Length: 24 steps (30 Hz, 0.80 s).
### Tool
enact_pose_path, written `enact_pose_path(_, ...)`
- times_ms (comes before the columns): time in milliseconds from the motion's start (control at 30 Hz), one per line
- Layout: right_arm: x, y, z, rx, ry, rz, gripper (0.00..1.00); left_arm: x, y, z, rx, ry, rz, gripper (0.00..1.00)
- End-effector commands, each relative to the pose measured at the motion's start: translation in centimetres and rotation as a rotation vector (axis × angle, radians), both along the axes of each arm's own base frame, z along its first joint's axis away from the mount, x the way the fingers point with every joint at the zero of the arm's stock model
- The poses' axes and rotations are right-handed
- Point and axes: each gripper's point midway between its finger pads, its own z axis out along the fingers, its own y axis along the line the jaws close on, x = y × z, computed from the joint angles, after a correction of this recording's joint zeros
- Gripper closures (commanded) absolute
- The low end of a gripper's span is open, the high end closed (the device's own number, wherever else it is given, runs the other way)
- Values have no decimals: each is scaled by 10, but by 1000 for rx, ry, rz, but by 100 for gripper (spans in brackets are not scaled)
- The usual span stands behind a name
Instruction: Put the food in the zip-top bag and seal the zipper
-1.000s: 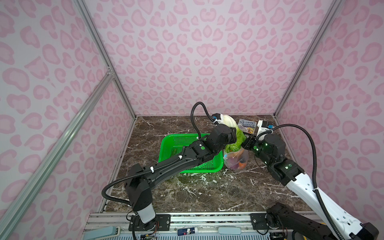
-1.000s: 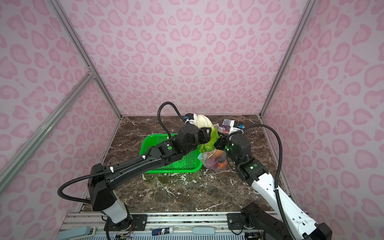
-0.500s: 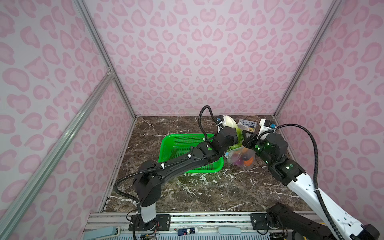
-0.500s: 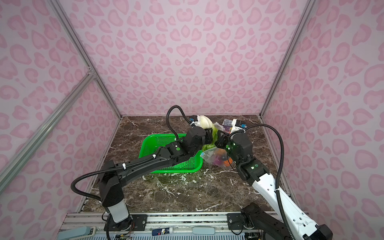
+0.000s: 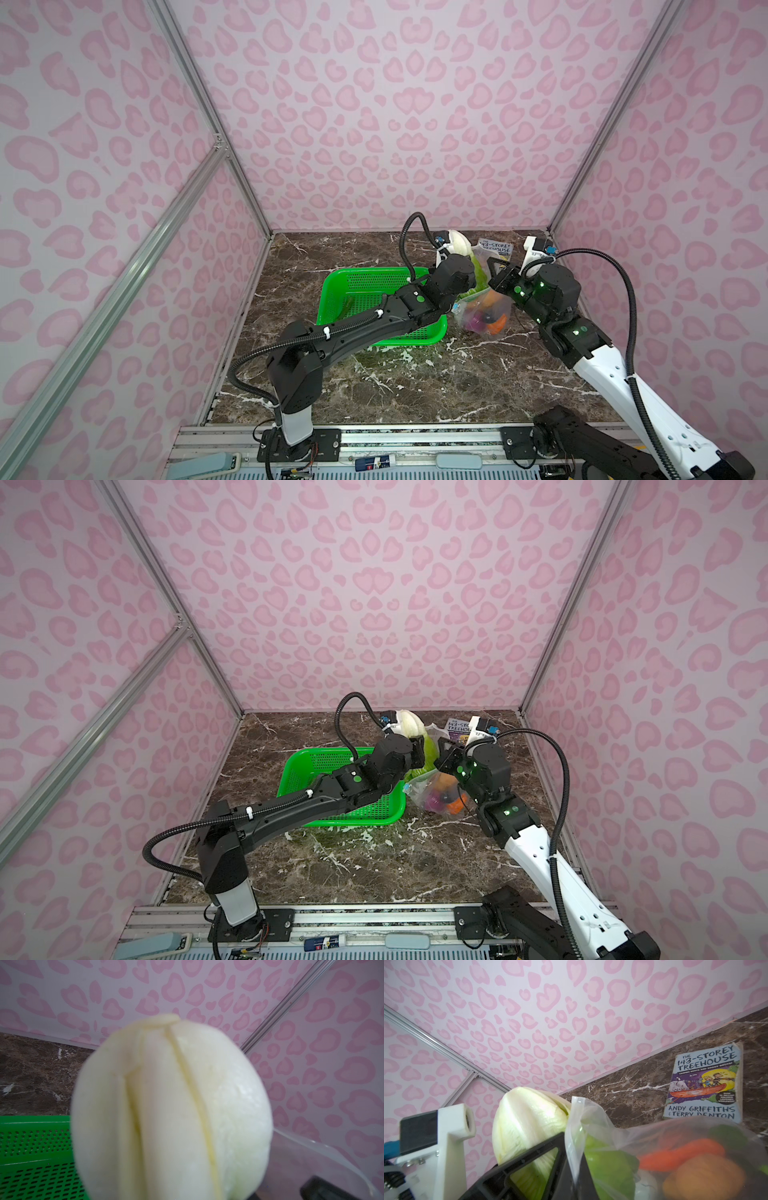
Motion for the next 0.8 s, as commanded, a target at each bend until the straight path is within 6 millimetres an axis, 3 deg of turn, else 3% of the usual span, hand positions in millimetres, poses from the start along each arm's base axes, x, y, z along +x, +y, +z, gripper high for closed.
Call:
enact_pose_path(0, -1, 9, 14, 27, -46, 31, 100, 6, -9, 21, -78, -41, 17, 59)
enact_pose_path(167, -1, 12, 15, 39, -47, 38, 100, 10, -17, 29, -114, -70, 39, 59)
enact_pose_path(567, 1, 5, 13, 52, -36, -2, 100, 3, -27, 12, -123, -52, 41, 59)
enact_pose_path(767, 1, 1, 15, 78, -36, -13, 100, 5, -16, 5, -101, -99, 111, 61)
